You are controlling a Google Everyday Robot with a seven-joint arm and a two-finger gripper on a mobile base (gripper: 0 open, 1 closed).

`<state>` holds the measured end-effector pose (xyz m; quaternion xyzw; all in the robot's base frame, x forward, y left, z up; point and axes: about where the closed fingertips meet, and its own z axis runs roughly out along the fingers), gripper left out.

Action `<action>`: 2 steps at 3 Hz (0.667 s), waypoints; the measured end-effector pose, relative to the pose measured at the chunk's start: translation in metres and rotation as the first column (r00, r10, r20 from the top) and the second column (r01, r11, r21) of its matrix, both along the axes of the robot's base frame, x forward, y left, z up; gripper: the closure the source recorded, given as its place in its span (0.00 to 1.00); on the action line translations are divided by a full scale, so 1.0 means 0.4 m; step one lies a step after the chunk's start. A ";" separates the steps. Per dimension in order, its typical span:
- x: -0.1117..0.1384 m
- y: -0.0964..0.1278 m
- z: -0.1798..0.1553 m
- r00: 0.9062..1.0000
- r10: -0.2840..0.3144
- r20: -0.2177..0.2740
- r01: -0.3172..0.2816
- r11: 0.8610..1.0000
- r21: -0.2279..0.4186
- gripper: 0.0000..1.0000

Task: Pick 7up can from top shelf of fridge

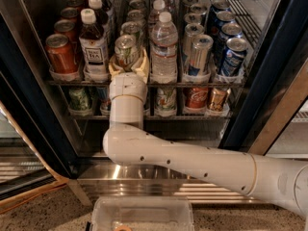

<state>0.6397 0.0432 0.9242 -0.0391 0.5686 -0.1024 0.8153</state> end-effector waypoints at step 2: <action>-0.003 0.001 0.010 1.000 0.001 0.003 -0.001 1.000 -0.003 1.00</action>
Offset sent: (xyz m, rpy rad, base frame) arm 0.0320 -0.0274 0.0434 0.0886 0.0383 0.0428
